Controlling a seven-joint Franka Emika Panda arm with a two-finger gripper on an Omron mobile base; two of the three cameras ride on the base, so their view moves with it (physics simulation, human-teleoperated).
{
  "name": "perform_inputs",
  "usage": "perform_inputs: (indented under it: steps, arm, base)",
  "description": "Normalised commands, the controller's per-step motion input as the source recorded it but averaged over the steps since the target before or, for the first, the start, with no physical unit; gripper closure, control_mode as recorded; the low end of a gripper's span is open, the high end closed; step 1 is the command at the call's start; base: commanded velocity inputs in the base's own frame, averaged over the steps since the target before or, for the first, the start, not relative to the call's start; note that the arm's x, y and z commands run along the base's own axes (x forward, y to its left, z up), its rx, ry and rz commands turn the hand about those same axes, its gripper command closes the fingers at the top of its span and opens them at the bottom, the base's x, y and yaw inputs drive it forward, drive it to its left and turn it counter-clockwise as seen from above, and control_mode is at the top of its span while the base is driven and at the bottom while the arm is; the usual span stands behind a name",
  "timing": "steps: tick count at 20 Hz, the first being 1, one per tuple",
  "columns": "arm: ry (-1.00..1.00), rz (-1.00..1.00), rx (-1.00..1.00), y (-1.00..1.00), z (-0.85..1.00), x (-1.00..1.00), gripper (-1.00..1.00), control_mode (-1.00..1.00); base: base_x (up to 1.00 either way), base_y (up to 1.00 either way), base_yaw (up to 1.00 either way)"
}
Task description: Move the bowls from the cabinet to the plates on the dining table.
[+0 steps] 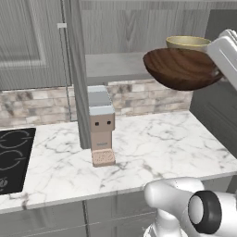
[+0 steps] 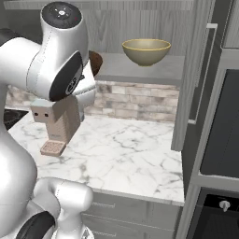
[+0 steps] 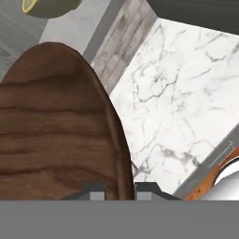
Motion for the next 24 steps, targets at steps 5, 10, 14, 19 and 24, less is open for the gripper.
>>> perform_inputs:
  steps: [5, 10, 14, 19, 24]
  arm:
    - [-0.17, 0.06, 0.00, 0.12, -0.25, -0.34, 1.00, -1.00]
    - [-0.07, 0.06, 0.00, 0.17, -0.25, -0.16, 1.00, -1.00]
    - [0.01, 0.02, 0.00, 0.03, -0.18, 0.00, 1.00, -1.00]
    - [0.09, 0.00, 0.00, 0.00, -0.01, 0.00, 1.00, -1.00]
    - [0.10, 0.00, 0.00, 0.00, -0.04, 0.00, 1.00, -1.00]
  base:
    - [0.00, 0.00, 0.00]
    - [0.00, 0.00, 0.00]
    - [0.00, 0.00, 0.00]
    - [0.00, 0.00, 0.00]
    - [0.00, 0.00, 0.00]
